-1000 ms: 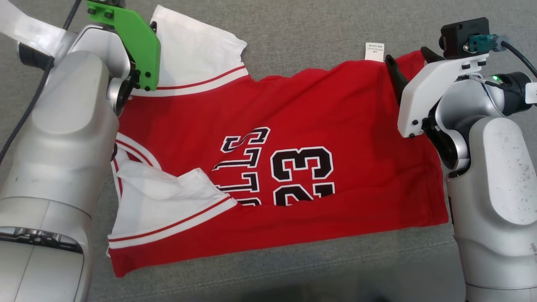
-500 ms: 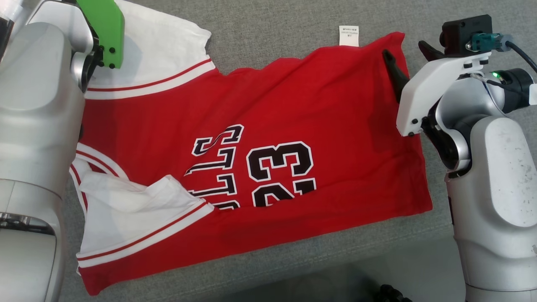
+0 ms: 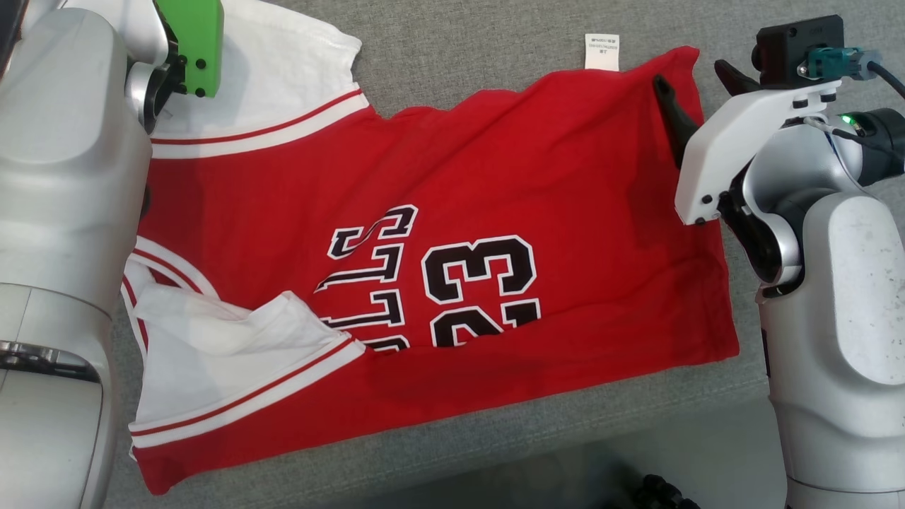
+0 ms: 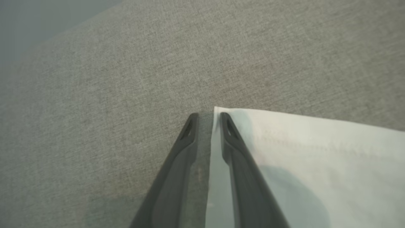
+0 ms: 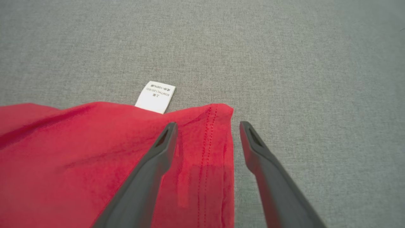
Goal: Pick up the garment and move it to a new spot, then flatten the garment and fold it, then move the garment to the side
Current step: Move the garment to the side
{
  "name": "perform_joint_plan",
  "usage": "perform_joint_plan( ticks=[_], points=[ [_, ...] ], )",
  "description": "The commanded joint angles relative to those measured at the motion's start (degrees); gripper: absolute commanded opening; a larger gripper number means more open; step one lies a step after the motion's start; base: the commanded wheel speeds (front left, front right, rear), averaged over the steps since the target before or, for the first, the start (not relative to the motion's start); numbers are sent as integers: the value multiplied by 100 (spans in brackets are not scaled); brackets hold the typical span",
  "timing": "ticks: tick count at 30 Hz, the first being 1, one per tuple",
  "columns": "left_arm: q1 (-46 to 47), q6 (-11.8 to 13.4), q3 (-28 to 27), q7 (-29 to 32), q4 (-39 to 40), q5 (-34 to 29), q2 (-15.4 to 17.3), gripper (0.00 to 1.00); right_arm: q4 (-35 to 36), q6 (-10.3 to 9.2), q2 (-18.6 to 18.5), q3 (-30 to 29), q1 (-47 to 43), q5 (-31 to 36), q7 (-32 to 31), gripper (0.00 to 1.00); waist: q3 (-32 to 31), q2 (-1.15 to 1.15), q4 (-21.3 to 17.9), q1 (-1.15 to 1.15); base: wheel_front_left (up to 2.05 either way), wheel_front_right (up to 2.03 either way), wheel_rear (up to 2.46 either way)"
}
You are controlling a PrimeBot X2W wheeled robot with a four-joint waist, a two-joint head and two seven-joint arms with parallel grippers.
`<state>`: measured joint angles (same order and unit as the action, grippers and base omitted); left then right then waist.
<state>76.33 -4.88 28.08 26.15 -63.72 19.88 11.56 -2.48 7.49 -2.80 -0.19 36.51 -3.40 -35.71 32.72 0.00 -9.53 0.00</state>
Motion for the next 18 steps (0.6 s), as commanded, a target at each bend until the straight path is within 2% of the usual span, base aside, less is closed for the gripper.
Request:
perform_joint_plan(
  ticks=[1, 3, 4, 6, 9, 11, 12, 13, 14, 15, 16, 18],
  points=[
    [-74, -28, 57, 91, -120, -8, 25, 54, 17, -1, -20, 0, -41, -27, 13, 100, -4, 0, -3, 0, 0, 0, 0],
    [-75, -53, 74, 99, -129, 14, 27, 58, 3, 0, -19, 30, -69, -83, 16, 100, -2, 0, -24, 0, 0, 0, 0],
    [-97, -72, 60, 115, -141, 60, 6, 65, 0, 0, -19, 46, -83, -108, 16, 100, -1, 0, -37, 0, 0, 0, 0],
    [-143, -93, 77, 164, -170, 117, -47, 100, 15, 0, -20, 64, -95, -113, -17, 100, 15, 0, -66, 0, 0, 0, 0],
    [-139, -114, 53, 142, -161, 182, -93, 100, 55, -1, -19, 30, -68, -71, -40, 100, 41, 0, -83, 0, 0, 0, 0],
    [-113, -131, 32, 169, -141, 248, -149, 92, 76, 0, -19, 1, -59, -60, -43, 100, 58, 0, -79, 0, 0, 0, 0],
    [-103, -142, 44, 188, -140, 266, -159, 79, 84, 0, -19, -9, -59, -55, -44, 100, 64, 0, -76, 0, 0, 0, 0],
    [-101, -151, 69, 210, -148, 264, -154, 59, 84, 0, -19, -12, -68, -55, -36, 100, 65, 0, -75, 0, 0, 0, 0],
    [-101, -159, 99, 247, -161, 248, -144, 44, 76, 0, -19, -9, -79, -59, -33, 100, 63, 0, -76, 0, 0, 0, 0],
    [-113, -153, 117, 271, -182, 244, -131, 7, 63, 0, -19, -1, -89, -70, -33, 100, 58, 0, -77, 0, 0, 0, 0],
    [-137, -150, 138, 320, -215, 242, -122, 0, 46, 0, -19, 12, -98, -87, -48, 100, 53, 0, -73, 0, 0, 0, 0],
    [-184, -151, 145, 383, -265, 285, -112, 0, 47, 0, -20, 31, -78, -59, -122, 100, 47, 0, -54, 0, 0, 0, 0]
  ],
)
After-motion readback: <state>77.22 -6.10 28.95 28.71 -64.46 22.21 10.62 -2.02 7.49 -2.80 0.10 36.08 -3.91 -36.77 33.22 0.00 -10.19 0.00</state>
